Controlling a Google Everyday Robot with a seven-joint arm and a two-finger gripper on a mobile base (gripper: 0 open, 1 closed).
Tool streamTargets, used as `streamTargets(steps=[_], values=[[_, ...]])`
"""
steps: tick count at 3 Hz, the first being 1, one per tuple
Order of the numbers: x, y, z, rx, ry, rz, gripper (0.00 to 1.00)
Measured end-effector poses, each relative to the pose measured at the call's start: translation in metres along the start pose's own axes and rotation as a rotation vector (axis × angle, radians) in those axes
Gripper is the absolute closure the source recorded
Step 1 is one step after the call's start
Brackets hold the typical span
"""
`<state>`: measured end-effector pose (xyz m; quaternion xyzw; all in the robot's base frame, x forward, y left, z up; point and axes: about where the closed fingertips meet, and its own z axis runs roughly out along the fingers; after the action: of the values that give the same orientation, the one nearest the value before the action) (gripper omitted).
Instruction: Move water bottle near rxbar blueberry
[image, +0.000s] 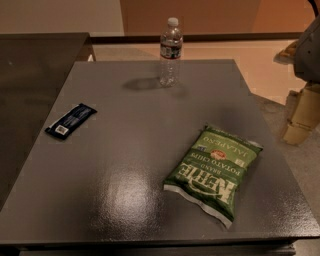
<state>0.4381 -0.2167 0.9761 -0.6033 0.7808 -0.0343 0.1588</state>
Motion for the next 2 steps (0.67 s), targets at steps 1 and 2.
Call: streamTargets(steps=[1, 2], values=[[0.0, 0.0, 0.0, 0.0, 0.0, 0.0, 0.0], [-0.004, -0.012, 0.005, 0.024, -0.002, 0.046, 0.0]])
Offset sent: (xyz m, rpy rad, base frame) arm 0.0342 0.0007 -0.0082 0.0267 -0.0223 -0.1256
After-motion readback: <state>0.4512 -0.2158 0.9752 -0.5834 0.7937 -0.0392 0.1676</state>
